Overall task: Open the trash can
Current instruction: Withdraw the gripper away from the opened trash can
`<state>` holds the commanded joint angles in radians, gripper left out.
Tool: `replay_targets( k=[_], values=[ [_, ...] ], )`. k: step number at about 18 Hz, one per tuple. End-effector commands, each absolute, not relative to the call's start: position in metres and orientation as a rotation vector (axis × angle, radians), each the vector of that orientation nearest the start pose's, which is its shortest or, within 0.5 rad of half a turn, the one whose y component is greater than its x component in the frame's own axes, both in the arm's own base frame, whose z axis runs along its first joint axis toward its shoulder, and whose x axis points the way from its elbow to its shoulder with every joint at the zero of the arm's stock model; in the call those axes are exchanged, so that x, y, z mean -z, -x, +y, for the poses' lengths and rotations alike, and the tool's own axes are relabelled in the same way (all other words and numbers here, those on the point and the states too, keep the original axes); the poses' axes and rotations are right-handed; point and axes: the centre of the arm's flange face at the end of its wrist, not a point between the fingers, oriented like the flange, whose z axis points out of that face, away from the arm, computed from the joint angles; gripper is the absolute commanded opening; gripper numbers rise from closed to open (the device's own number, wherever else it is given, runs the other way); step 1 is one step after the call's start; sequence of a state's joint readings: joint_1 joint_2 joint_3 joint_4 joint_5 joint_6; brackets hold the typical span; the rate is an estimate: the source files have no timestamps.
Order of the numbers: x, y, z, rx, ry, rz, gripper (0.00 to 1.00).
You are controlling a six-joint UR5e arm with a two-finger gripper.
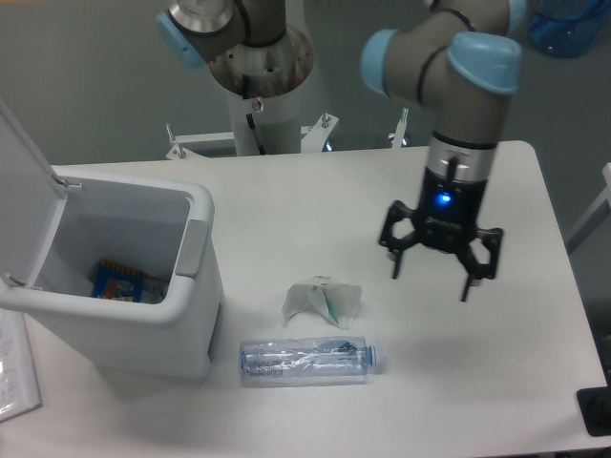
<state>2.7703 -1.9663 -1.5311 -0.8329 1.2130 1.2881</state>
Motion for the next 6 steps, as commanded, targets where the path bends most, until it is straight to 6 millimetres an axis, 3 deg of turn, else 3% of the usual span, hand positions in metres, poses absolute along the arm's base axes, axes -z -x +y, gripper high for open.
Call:
replay_targets(
  k=[4,6],
  values=[
    [-0.341,0.579,0.385,-0.444,2.919,0.394,1.00],
    [-0.336,0.580,0.397,-0.472,2.985,0.441,1.00]
  ],
)
